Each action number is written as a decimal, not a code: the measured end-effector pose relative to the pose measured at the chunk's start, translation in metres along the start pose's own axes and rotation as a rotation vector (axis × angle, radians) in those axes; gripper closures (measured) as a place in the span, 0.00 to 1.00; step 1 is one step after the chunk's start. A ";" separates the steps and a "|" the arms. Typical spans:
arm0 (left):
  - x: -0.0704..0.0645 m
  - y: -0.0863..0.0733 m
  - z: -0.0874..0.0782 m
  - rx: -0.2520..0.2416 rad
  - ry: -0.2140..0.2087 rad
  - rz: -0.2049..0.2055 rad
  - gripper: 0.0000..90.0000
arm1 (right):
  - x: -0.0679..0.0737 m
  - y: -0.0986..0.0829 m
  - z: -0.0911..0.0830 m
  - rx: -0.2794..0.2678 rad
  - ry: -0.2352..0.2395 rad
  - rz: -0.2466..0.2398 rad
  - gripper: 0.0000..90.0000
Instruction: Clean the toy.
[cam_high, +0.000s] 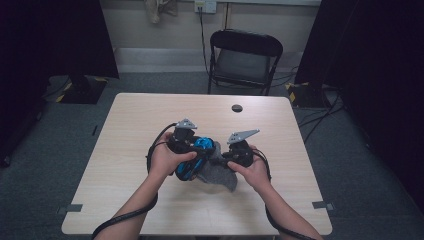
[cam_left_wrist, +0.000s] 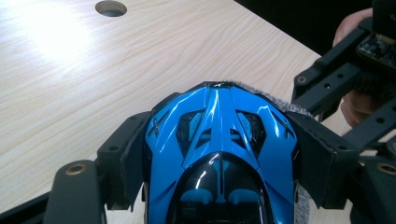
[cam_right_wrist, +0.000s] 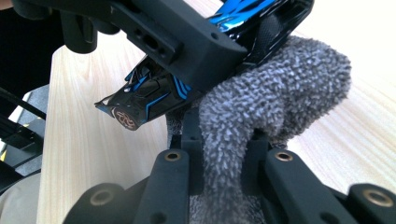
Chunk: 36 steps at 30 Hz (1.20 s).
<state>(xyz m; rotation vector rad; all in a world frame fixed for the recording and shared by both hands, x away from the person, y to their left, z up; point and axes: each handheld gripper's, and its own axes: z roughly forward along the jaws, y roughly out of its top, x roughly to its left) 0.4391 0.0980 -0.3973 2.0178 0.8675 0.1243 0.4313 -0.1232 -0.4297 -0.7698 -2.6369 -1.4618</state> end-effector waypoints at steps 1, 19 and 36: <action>0.000 0.000 0.000 0.001 0.001 0.002 0.29 | 0.000 0.000 0.000 0.005 0.000 0.001 0.86; 0.005 0.016 0.001 -0.041 0.032 -0.012 0.29 | 0.022 -0.004 0.021 0.086 0.066 -0.087 0.86; 0.010 0.029 -0.008 -0.072 0.054 -0.017 0.29 | 0.031 -0.011 0.020 0.184 0.104 -0.147 0.86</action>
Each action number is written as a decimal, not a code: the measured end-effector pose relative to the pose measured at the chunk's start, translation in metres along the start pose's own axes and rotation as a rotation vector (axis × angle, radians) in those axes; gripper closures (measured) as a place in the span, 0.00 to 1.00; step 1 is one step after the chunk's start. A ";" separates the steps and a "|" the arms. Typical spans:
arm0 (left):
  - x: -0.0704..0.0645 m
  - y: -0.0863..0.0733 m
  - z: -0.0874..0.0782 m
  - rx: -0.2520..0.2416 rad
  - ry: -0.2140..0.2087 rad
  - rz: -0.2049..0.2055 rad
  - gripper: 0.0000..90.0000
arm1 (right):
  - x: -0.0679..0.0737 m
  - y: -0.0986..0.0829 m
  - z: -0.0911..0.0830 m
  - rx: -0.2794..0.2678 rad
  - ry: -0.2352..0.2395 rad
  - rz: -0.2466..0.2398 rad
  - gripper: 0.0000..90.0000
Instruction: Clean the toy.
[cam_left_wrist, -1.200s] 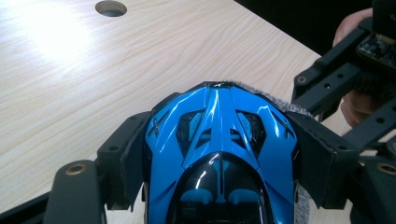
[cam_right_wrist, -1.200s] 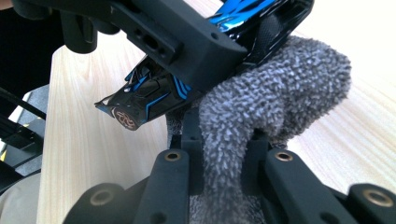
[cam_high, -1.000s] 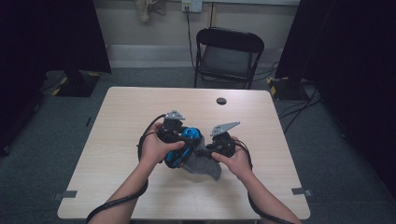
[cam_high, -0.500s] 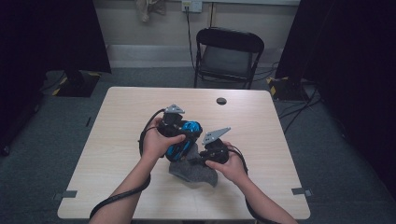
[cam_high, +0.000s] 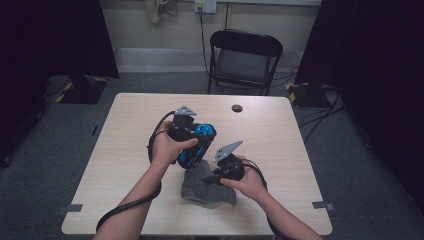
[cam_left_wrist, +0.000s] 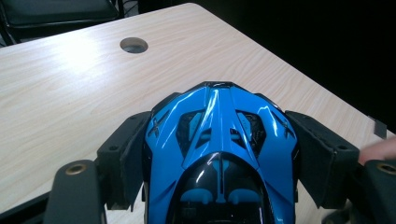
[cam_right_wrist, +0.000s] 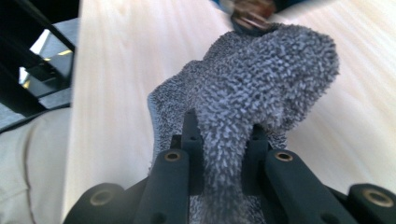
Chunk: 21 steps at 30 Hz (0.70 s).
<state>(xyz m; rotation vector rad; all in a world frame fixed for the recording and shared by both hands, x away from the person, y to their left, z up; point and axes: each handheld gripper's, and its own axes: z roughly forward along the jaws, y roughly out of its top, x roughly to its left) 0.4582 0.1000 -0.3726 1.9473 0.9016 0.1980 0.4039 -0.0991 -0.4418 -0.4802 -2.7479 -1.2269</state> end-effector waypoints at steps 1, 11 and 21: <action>0.001 -0.001 -0.001 -0.001 0.000 -0.003 0.29 | -0.004 -0.003 -0.004 0.000 -0.015 0.008 0.86; -0.007 -0.018 0.001 0.042 -0.049 0.007 0.29 | -0.040 -0.006 -0.049 -0.113 -0.176 0.105 0.86; -0.007 -0.023 0.010 0.059 -0.045 -0.006 0.29 | -0.030 0.009 -0.032 -0.119 -0.138 0.062 0.86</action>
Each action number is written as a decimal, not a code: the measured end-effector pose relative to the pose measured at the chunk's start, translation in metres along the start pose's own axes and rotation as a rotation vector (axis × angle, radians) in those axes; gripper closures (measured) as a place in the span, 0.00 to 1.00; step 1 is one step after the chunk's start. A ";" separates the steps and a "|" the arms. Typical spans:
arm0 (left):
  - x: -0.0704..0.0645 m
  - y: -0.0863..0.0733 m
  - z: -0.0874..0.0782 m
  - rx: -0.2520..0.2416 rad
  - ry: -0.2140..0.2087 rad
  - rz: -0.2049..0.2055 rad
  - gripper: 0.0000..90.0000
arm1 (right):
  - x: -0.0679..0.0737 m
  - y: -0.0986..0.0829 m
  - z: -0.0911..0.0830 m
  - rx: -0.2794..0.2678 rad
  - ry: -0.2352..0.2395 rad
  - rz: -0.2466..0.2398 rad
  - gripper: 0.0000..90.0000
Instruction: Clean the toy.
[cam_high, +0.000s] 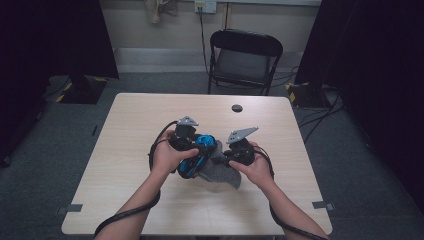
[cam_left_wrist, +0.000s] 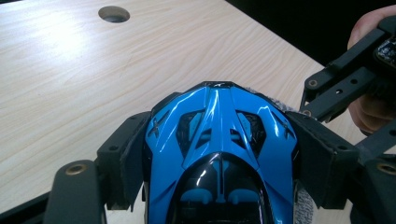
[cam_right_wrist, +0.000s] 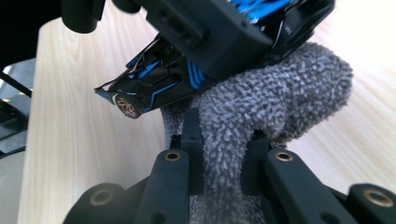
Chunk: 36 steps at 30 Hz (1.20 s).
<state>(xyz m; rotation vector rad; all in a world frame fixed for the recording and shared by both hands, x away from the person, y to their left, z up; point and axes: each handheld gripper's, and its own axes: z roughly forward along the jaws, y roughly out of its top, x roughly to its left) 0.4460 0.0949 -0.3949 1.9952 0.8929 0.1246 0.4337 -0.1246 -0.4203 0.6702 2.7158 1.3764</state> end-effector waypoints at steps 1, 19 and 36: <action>0.000 0.000 0.000 -0.002 -0.001 -0.002 0.29 | 0.000 -0.001 0.001 -0.004 0.009 0.008 0.86; 0.008 0.011 0.002 -0.043 0.036 -0.042 0.29 | 0.031 -0.016 0.032 0.106 0.123 -0.039 0.86; 0.039 -0.016 -0.022 0.030 0.116 -0.059 0.29 | -0.032 -0.036 -0.035 0.060 -0.123 0.088 0.86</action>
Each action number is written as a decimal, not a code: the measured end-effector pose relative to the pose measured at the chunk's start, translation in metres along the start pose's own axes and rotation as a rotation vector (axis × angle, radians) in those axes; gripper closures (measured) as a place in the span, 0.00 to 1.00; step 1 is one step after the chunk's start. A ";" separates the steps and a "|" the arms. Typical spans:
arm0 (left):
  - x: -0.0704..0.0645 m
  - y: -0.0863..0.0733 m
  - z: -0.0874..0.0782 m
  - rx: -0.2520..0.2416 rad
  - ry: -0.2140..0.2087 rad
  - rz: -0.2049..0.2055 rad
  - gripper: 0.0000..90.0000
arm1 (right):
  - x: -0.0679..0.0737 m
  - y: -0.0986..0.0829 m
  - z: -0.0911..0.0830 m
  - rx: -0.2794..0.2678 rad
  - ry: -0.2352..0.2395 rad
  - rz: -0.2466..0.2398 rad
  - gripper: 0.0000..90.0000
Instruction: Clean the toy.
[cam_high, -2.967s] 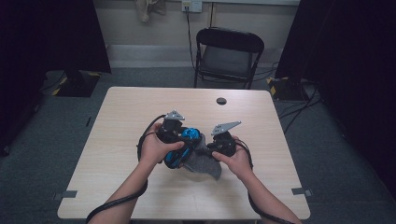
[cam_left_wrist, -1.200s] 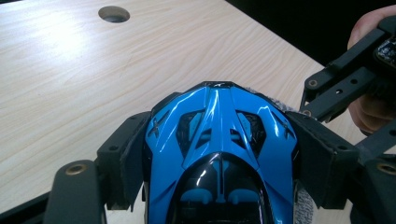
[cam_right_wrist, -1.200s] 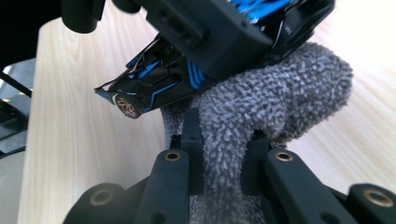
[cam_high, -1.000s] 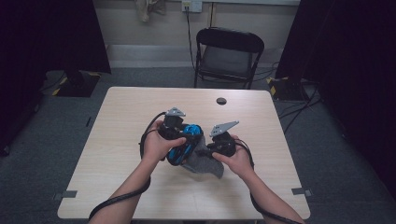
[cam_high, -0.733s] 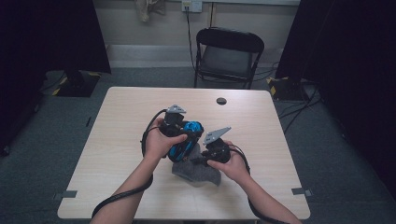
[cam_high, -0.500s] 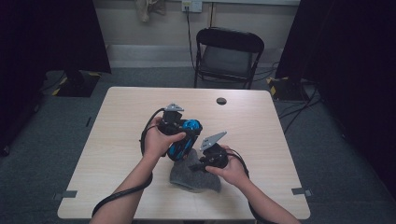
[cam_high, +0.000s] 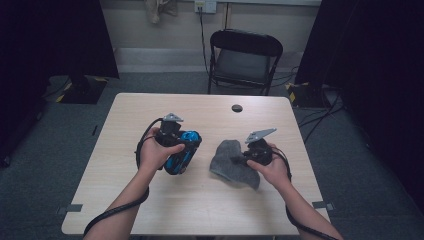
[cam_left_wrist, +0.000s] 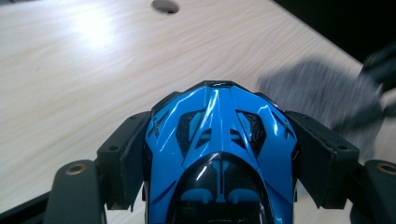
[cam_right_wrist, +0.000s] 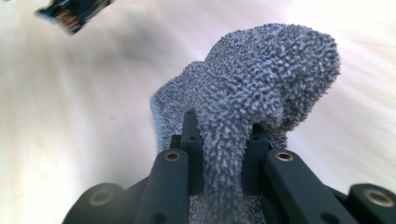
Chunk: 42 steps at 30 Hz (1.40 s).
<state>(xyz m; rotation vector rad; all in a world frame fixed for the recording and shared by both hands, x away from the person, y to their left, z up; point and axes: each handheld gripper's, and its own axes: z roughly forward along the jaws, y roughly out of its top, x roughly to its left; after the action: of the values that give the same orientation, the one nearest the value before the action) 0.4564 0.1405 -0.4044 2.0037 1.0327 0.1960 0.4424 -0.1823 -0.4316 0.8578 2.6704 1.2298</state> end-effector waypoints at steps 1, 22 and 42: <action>0.003 -0.004 0.000 0.003 0.007 -0.007 0.29 | -0.007 -0.001 -0.005 -0.006 -0.019 0.013 0.86; 0.025 -0.028 0.033 0.117 0.070 -0.004 0.29 | -0.056 -0.025 -0.007 -0.009 -0.183 0.152 0.84; 0.021 -0.036 0.063 0.145 0.093 0.035 0.29 | -0.064 -0.038 0.002 -0.029 -0.223 0.206 0.75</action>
<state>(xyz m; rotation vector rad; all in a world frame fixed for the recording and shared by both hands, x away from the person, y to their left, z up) 0.4783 0.1278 -0.4755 2.1617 1.0976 0.2420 0.4797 -0.2339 -0.4699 1.2130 2.4323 1.1310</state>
